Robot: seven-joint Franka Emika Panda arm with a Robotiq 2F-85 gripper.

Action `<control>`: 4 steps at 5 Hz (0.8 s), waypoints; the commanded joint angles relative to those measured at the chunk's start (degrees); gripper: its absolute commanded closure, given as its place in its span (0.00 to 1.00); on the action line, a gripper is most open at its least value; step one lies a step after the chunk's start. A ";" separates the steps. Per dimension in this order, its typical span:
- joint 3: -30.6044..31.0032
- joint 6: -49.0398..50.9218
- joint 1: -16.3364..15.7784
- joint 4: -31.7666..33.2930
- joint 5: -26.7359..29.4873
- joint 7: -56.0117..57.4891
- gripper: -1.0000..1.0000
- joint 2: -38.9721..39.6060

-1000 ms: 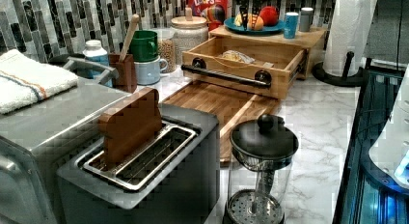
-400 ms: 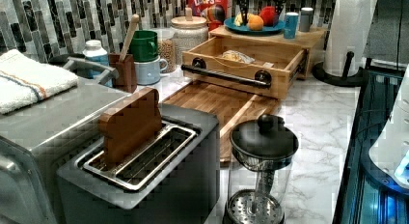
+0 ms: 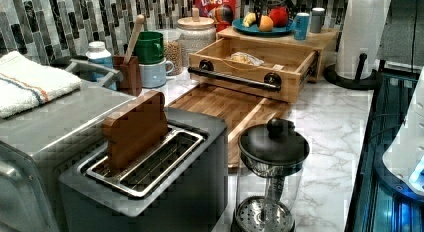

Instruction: Pick up the butter.

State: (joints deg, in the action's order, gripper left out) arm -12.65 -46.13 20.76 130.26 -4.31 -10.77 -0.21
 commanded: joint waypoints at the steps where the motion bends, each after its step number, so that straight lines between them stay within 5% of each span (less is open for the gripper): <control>1: 0.15 -6.70 0.40 6.43 10.86 3.42 0.00 4.18; 4: 0.24 -17.46 0.26 9.79 9.49 4.40 0.00 6.16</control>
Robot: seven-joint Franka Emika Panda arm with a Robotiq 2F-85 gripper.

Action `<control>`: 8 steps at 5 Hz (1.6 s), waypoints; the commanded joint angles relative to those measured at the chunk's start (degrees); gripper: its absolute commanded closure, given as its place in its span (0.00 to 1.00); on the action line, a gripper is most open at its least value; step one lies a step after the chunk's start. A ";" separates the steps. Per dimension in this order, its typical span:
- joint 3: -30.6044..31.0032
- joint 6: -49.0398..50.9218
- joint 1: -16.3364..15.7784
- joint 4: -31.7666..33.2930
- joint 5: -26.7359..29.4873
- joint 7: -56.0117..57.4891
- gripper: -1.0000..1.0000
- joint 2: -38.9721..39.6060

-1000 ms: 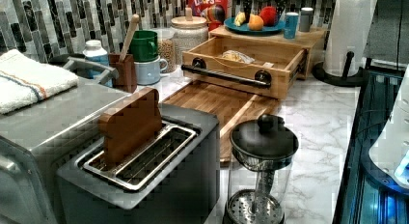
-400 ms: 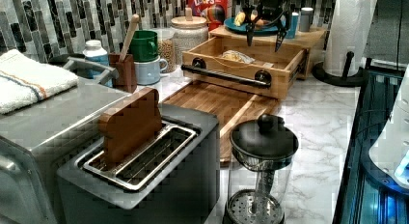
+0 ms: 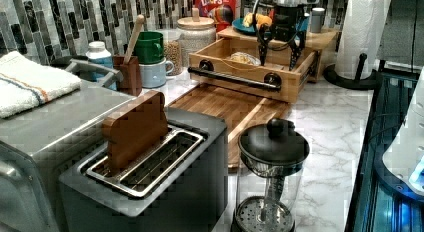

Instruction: Pick up the butter.

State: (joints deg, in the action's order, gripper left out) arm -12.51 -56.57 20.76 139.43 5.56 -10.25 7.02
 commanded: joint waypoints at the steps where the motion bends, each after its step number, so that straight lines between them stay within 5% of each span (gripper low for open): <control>1: 0.02 -4.89 0.59 -0.48 -0.54 4.08 1.00 -1.31; 5: 1.86 -7.56 1.78 -0.96 4.96 11.14 1.00 -0.71; 8: 2.20 3.10 -2.08 -8.50 -3.70 0.06 1.00 -6.47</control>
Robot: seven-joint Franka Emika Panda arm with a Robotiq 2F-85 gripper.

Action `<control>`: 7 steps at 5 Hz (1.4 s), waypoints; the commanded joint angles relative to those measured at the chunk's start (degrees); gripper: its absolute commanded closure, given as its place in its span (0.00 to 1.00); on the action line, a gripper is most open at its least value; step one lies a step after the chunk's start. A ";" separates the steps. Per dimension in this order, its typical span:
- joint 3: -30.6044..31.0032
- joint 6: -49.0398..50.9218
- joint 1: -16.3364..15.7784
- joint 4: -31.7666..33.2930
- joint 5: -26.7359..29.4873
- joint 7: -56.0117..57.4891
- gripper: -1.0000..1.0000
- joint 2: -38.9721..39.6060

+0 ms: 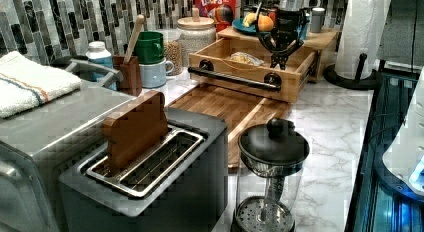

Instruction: Pick up the butter.

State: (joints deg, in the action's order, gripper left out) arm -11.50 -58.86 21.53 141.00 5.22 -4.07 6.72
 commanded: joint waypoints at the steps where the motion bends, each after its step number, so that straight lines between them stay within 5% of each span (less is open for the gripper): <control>1: 1.45 18.25 -2.99 -18.91 -5.36 -6.97 1.00 -5.71; 3: 1.57 26.44 -1.94 -26.81 -4.95 -3.42 1.00 -3.85; 7: 8.29 40.06 -7.24 -36.27 -4.52 -29.08 1.00 -7.14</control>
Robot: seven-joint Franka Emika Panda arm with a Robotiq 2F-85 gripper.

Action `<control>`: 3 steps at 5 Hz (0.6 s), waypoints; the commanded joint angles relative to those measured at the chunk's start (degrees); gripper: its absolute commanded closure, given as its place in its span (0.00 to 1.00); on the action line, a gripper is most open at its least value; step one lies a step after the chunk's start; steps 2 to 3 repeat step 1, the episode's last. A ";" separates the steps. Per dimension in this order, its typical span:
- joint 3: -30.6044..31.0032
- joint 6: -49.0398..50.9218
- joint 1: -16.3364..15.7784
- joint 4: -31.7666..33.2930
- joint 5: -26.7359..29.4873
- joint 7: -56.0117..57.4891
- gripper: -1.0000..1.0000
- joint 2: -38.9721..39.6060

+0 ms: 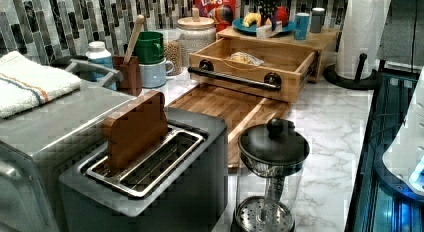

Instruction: Pick up the butter.

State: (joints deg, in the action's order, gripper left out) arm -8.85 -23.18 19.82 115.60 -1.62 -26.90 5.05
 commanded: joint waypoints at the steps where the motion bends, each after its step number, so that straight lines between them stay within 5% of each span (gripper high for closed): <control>1: 7.80 5.63 -5.66 -11.31 3.94 -8.60 1.00 -6.95; 3: 7.80 5.63 -5.66 -11.31 3.94 -8.60 1.00 -6.95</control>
